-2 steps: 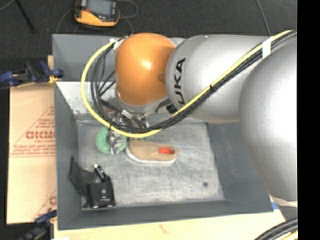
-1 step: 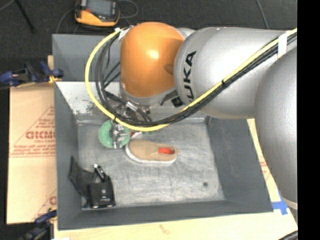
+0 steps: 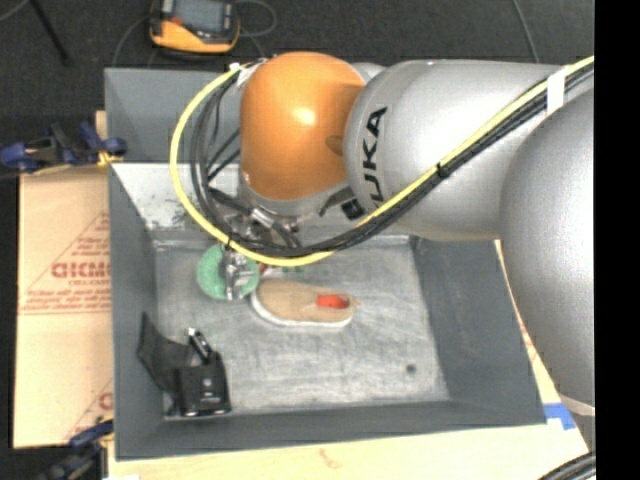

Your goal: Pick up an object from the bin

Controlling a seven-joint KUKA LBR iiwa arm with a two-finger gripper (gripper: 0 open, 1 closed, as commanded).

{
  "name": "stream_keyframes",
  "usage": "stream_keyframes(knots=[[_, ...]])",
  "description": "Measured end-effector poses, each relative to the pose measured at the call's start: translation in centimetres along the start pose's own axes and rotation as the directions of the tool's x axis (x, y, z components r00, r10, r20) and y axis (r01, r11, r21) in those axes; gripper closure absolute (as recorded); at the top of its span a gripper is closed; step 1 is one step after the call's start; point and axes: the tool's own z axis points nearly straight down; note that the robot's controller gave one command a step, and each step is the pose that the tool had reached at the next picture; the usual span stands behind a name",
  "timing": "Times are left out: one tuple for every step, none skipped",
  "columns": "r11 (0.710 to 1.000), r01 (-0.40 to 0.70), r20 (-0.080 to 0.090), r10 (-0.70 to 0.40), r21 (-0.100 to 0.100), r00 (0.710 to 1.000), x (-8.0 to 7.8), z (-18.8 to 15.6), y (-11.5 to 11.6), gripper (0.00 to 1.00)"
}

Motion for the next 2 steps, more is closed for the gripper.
stream_keyframes(knots=[[1.000, -0.019, 0.001, 0.019, 0.000, 1.000, -0.01, 2.23, 0.76, 1.00], [1.000, -0.022, -0.001, 0.022, 0.000, 1.000, -0.09, 2.74, 0.48, 1.00]])
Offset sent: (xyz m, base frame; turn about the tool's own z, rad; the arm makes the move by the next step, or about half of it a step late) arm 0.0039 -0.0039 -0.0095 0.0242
